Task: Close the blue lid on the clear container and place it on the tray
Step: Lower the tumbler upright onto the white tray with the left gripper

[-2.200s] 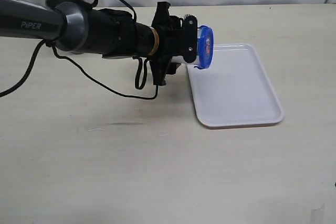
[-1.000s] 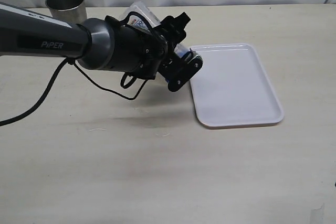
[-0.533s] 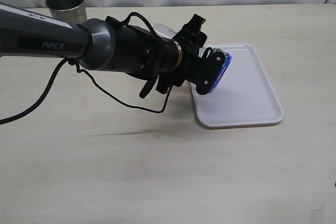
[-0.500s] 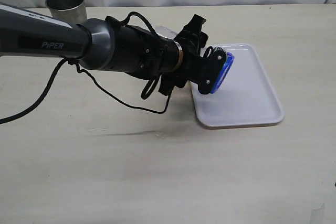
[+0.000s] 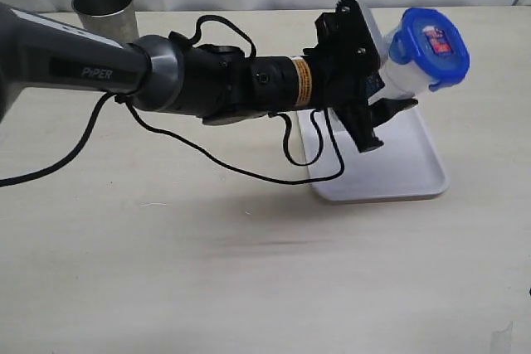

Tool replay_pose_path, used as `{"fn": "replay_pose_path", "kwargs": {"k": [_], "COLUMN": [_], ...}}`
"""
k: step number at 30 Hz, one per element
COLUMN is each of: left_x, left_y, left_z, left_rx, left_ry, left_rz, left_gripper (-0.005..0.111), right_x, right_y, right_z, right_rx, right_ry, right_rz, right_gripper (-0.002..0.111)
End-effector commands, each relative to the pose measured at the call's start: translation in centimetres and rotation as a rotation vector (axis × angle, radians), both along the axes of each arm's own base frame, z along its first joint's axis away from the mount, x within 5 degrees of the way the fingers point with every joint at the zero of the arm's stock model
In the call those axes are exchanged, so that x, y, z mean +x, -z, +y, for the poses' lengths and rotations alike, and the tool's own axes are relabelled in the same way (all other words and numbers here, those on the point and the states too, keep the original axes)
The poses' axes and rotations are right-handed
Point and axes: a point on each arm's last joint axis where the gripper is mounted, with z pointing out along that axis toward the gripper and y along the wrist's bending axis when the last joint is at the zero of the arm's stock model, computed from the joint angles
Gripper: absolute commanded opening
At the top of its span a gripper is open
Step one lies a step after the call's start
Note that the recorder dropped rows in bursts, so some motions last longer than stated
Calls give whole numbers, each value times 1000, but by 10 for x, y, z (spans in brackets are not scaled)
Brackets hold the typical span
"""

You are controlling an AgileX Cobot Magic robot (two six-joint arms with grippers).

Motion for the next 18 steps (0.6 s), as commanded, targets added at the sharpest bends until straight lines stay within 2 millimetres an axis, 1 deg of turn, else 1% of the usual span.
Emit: {"fn": "replay_pose_path", "kwargs": {"k": [1,5,8,11,14,18], "left_x": [8,8,6,6,7,6], "left_y": [0,18,31,46,56,57], "left_z": [-3,-5,-5,-4,-3,-3], "left_rx": [-293,-469,-526,-534,-517,-520], "left_ry": [-53,-30,-2,-8,-17,-15], "left_rz": [94,179,184,202,217,217], "left_gripper": [0,0,0,0,0,0], "right_x": [0,0,0,0,0,0], "right_y": [0,0,0,0,0,0], "right_z": [0,0,0,0,0,0], "right_rx": [0,0,0,0,0,0], "right_ry": [5,5,5,5,5,5], "right_rz": [-3,-3,-3,-3,-3,-3], "right_gripper": [5,5,5,5,5,5]}}
